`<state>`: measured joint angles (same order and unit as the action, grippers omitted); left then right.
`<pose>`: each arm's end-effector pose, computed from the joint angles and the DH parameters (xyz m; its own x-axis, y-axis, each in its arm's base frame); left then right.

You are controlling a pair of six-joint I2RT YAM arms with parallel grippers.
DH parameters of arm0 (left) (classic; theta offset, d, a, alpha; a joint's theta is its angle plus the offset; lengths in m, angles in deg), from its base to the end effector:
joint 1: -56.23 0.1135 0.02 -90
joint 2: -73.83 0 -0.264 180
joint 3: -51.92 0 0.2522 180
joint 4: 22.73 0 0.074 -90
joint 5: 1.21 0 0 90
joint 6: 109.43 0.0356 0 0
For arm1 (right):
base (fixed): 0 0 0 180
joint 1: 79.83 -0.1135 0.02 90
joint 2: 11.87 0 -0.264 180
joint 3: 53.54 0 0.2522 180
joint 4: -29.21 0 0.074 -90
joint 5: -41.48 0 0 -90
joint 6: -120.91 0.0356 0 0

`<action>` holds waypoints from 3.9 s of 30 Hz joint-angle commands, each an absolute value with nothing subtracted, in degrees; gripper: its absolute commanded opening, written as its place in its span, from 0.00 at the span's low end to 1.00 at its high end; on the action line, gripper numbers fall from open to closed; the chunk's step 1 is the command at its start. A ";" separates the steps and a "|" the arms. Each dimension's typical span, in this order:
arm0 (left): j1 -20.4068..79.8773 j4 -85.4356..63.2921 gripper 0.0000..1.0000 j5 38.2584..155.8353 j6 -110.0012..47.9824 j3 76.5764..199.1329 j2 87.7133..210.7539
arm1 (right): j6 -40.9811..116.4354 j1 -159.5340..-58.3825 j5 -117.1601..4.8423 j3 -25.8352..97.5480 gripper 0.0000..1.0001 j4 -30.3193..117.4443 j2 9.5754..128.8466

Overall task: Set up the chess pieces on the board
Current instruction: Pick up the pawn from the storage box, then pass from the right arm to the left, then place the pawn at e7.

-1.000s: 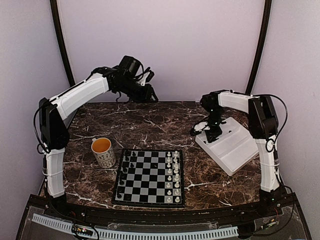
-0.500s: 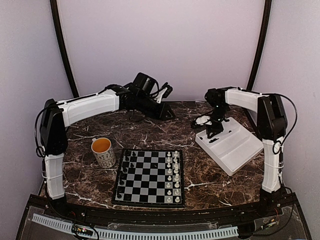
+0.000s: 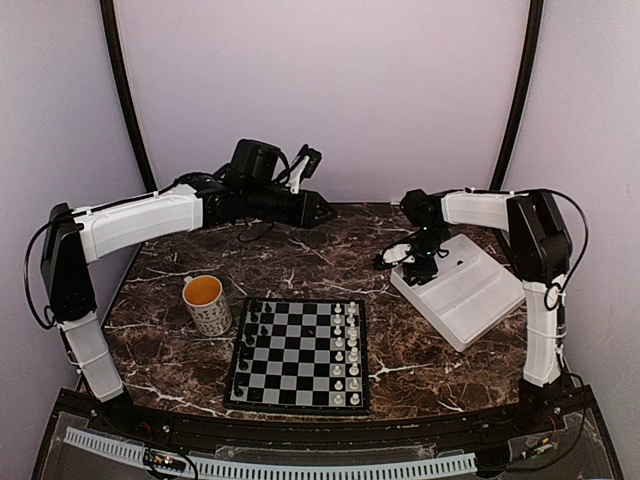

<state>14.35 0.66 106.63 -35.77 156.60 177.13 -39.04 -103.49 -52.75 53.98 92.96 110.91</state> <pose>0.3150 -0.2971 0.3361 -0.5060 0.0940 -0.8574 0.7342 0.5685 -0.3710 0.3902 0.1738 0.1616 0.0798 -0.9878 -0.1334 -0.9863 -0.0588 -0.1543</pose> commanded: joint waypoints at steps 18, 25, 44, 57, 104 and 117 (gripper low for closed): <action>14.22 -4.09 0.29 105.72 -36.73 152.43 174.97 | -37.55 -98.31 -54.87 50.92 0.13 96.05 105.67; 13.17 -7.44 0.30 108.19 -37.11 153.42 176.93 | -30.47 -94.82 -63.49 51.64 0.13 96.88 99.95; 10.58 -25.12 0.33 119.62 -51.19 155.68 187.45 | -7.70 -99.81 -94.52 57.97 0.15 91.17 94.45; 10.62 -25.32 0.32 117.62 -55.20 156.89 189.63 | -8.01 -103.28 -95.72 57.96 0.15 91.78 93.80; 9.42 12.22 0.04 101.12 -31.76 145.79 170.83 | -9.49 -101.01 -91.20 43.00 0.45 90.28 88.58; 5.39 20.63 0.05 86.28 -35.03 124.53 157.29 | -5.63 -102.00 -81.33 45.01 0.46 86.88 90.19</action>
